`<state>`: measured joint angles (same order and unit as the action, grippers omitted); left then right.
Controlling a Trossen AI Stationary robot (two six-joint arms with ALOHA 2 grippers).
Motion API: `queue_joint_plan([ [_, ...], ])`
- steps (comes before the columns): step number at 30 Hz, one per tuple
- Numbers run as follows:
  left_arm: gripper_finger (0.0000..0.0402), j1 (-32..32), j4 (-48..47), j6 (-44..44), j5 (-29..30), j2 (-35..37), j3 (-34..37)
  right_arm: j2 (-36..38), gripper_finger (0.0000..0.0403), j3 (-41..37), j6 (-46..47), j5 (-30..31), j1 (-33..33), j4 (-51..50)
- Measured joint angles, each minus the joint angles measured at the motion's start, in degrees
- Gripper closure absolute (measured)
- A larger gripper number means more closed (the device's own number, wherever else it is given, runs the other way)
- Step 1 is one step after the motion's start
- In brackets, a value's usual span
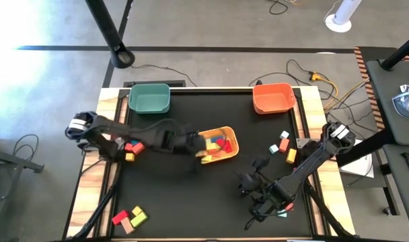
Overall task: Sort blocks by size
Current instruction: Put the yellow thin block into the yellow bin
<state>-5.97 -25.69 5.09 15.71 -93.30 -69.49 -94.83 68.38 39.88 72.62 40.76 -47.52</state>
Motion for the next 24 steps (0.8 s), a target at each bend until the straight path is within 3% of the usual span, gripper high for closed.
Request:
queue_joint_plan([
  [6, 0.0129, 5.72, 3.01, -3.97, -3.75, -4.16, -0.79, 0.00, 0.0113, -0.13, -0.04, -0.39, 0.23, -0.60],
  [17, 0.0128, 6.40, 2.14, -7.61, -4.48, -13.66, -7.25, 0.00, 0.0094, -1.24, 1.51, -0.61, 0.26, -0.51],
  [24, 0.0128, 6.13, 0.43, -9.89, -4.38, -17.14, -9.31, 0.00, 0.0103, -1.45, 2.15, -0.62, 0.34, -0.42],
])
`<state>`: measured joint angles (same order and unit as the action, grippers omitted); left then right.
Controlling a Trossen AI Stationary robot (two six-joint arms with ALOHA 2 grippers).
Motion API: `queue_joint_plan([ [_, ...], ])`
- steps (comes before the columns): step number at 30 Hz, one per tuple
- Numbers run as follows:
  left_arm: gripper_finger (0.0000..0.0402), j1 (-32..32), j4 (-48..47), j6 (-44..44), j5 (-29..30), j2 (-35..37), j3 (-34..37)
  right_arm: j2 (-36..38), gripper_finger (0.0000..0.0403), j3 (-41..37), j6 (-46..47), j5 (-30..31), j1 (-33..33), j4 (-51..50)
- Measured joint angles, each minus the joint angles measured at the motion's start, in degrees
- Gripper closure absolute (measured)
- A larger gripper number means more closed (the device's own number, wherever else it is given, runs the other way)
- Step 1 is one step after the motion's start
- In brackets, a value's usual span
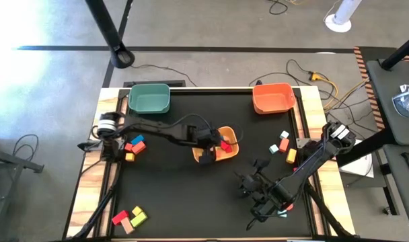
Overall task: Sort blocks by size
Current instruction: Put the yellow thin block into the yellow bin
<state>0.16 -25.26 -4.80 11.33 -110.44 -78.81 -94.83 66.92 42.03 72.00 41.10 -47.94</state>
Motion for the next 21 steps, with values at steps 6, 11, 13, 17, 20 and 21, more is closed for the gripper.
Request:
queue_joint_plan([
  [6, 0.0127, 0.04, -0.25, -0.88, 0.08, -0.87, 0.28, -0.02, 0.0114, -0.46, 1.40, -0.04, 0.00, 0.03],
  [11, 0.0127, -0.06, -0.31, 2.29, 0.11, -0.87, 0.17, -0.02, 0.0112, -0.62, 1.54, -0.08, 0.00, 0.09],
  [13, 0.0127, -0.23, -0.44, 2.34, 0.09, -0.87, 0.17, -0.02, 0.0108, -0.62, 1.52, -0.10, 0.00, 0.13],
  [17, 0.0127, -0.25, -0.56, 2.34, 0.09, -1.31, 0.52, -0.04, 0.0100, -0.62, 1.52, -0.13, 0.00, 0.26],
  [20, 0.0127, -0.22, -0.78, 2.25, -0.03, -2.30, 0.55, -0.04, 0.0096, -0.64, 1.54, -0.21, 0.00, 0.31],
  [21, 0.0127, -0.22, -0.66, 2.00, -0.32, -2.59, 0.55, -0.04, 0.0095, -0.64, 1.53, -0.22, 0.00, 0.33],
])
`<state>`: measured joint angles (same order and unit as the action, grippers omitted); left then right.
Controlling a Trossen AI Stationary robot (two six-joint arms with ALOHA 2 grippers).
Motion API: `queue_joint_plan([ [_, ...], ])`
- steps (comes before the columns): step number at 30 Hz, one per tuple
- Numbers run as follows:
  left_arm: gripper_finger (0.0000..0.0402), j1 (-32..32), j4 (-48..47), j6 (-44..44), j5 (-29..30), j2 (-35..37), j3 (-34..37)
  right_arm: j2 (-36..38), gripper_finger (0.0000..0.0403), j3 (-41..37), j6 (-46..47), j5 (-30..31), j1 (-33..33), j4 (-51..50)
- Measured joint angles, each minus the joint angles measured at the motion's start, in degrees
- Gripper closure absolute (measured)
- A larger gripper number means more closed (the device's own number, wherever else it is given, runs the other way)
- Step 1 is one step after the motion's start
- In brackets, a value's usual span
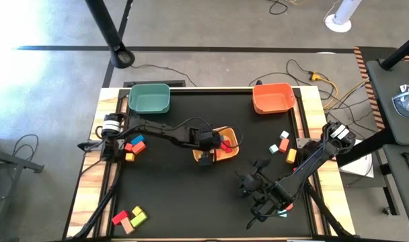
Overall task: Sort blocks by size
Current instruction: Put the yellow thin block into the yellow bin
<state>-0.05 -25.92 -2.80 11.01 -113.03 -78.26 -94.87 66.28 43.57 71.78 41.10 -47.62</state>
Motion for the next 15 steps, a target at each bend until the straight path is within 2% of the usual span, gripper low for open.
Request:
queue_joint_plan([
  [11, 0.0090, -0.12, -1.73, -1.15, -2.61, -0.45, -0.03, -0.02, 0.0106, -0.02, -0.02, -0.03, 0.00, 0.01],
  [15, 0.0083, -0.20, -8.08, -0.64, -2.60, -0.40, -2.59, -0.04, 0.0098, -0.02, -0.14, -0.27, 0.00, -0.01],
])
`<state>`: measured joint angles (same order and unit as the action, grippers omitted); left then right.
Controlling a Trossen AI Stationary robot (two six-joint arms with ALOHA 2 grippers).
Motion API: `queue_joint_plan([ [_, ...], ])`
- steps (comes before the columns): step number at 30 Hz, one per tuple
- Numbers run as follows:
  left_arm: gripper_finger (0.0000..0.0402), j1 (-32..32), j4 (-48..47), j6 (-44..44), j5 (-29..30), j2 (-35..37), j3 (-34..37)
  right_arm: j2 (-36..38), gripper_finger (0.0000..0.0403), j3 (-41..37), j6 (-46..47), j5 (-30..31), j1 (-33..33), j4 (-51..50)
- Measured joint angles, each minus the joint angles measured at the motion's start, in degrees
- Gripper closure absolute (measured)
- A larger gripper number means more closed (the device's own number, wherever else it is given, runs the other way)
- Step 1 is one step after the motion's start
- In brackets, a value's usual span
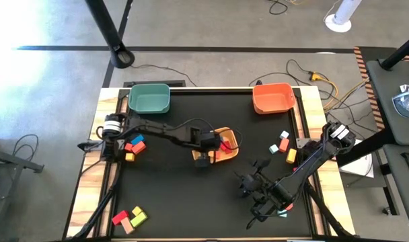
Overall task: Sort blocks by size
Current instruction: Put the yellow thin block into the yellow bin, then put the light blue square block into the orange bin
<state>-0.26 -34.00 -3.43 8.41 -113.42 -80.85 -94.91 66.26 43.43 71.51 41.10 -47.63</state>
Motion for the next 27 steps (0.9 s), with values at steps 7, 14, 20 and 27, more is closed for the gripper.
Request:
queue_joint_plan([
  [7, 0.0084, -2.40, -9.98, 2.10, 0.71, 2.33, -7.57, 2.36, 0.0081, 0.61, -3.59, -8.38, -0.11, -1.10],
  [14, 0.0085, -9.75, -5.36, 2.24, 4.48, 11.38, -5.26, 6.36, 0.0089, 4.95, -1.35, -40.41, 1.80, -1.20],
  [20, 0.0085, -17.42, 14.86, 1.56, 4.51, 20.02, 8.23, 3.57, 0.0109, 8.03, 8.79, -43.63, 8.23, -2.24],
  [27, 0.0085, -26.71, 33.81, 1.74, 6.78, 25.33, 24.05, -0.42, 0.0117, 9.42, 25.32, -55.21, 14.27, -10.80],
])
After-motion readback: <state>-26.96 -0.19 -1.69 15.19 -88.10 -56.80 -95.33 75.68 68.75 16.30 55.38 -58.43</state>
